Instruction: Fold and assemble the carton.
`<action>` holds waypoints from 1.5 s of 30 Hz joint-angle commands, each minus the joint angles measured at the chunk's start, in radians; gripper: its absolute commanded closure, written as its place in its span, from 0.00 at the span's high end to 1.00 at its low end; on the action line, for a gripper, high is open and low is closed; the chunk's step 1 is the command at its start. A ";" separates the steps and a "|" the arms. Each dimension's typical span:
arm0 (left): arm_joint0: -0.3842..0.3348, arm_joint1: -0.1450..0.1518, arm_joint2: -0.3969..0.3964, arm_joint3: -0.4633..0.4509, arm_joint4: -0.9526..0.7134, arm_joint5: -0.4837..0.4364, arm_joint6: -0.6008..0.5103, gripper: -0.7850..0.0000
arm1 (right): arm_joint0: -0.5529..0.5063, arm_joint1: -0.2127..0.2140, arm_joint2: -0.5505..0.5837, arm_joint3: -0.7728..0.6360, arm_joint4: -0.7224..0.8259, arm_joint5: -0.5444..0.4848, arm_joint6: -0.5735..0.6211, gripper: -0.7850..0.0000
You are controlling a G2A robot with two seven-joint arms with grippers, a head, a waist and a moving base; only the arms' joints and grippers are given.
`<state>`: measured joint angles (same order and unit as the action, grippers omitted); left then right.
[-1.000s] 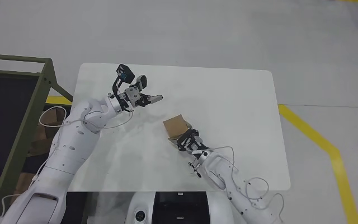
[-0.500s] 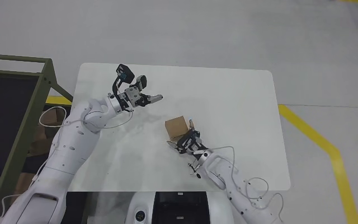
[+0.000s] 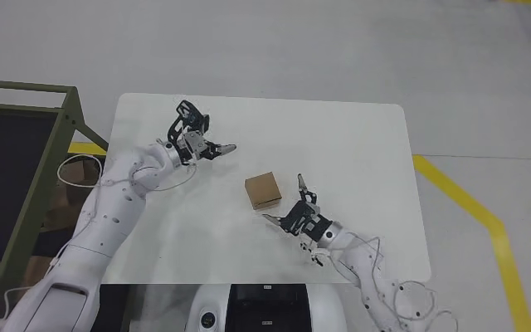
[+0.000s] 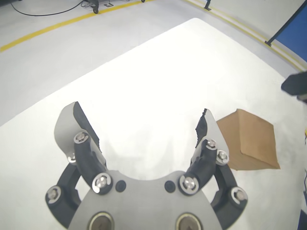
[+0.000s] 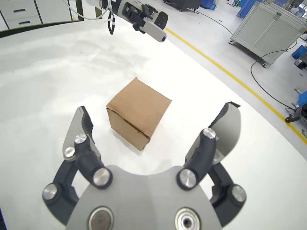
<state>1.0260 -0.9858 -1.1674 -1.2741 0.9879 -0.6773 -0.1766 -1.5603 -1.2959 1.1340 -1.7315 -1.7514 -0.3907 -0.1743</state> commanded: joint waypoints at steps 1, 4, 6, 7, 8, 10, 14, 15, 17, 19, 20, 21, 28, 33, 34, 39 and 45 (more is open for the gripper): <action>-0.001 0.003 -0.002 0.019 0.024 -0.045 0.014 1.00 | -0.025 0.008 0.039 -0.026 0.006 -0.004 0.009 1.00; 0.000 0.013 -0.020 0.038 0.065 -0.136 0.030 1.00 | -0.048 0.016 0.079 -0.047 0.026 -0.011 0.027 1.00; 0.012 0.020 -0.033 0.039 0.091 -0.190 0.045 1.00 | -0.053 0.018 0.092 -0.053 0.047 -0.007 0.035 1.00; 0.020 0.024 -0.039 0.034 0.098 -0.222 0.052 1.00 | -0.052 0.018 0.095 -0.054 0.053 -0.008 0.037 1.00; 0.029 0.027 -0.044 0.028 0.106 -0.248 0.057 1.00 | -0.051 0.019 0.097 -0.054 0.057 -0.009 0.039 1.00; 0.050 0.032 -0.049 0.002 0.125 -0.277 0.072 1.00 | -0.046 0.020 0.096 -0.054 0.063 -0.012 0.041 1.00; 0.098 0.036 -0.043 -0.072 0.182 -0.292 0.110 1.00 | -0.034 0.021 0.083 -0.049 0.067 -0.010 0.041 1.00; 0.107 0.037 -0.046 -0.082 0.199 -0.272 0.113 1.00 | -0.031 0.021 0.080 -0.048 0.067 -0.010 0.041 1.00; 0.107 0.037 -0.046 -0.082 0.199 -0.272 0.113 1.00 | -0.027 0.021 0.076 -0.047 0.069 -0.008 0.038 1.00; 0.107 0.037 -0.046 -0.082 0.199 -0.272 0.113 1.00 | -0.027 0.022 0.075 -0.047 0.073 -0.004 0.030 1.00; 0.107 0.037 -0.046 -0.082 0.199 -0.272 0.113 1.00 | -0.027 0.023 0.075 -0.046 0.075 -0.001 0.028 1.00; 0.107 0.037 -0.046 -0.082 0.199 -0.272 0.113 1.00 | -0.027 0.023 0.075 -0.045 0.077 0.003 0.027 1.00; 0.131 0.029 -0.002 -0.131 0.362 -0.129 0.141 1.00 | -0.021 0.026 0.070 -0.038 0.088 0.009 0.025 1.00; 0.119 0.015 0.056 -0.098 0.425 -0.081 0.221 1.00 | -0.013 0.028 0.066 -0.034 0.092 0.009 0.024 1.00; 0.110 0.012 0.064 -0.085 0.434 -0.076 0.233 1.00 | -0.011 0.028 0.065 -0.033 0.093 0.009 0.024 1.00; 0.080 -0.002 0.096 -0.027 0.418 -0.077 0.304 1.00 | -0.004 0.030 0.062 -0.029 0.098 0.008 0.024 1.00; 0.048 -0.024 0.137 0.020 0.372 -0.053 0.337 1.00 | 0.000 0.033 0.059 -0.026 0.101 0.008 0.021 1.00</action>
<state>1.0798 -1.0054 -1.0377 -1.2620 1.3662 -0.7361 0.1512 -1.5606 -1.2635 1.1938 -1.7583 -1.6513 -0.3828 -0.1535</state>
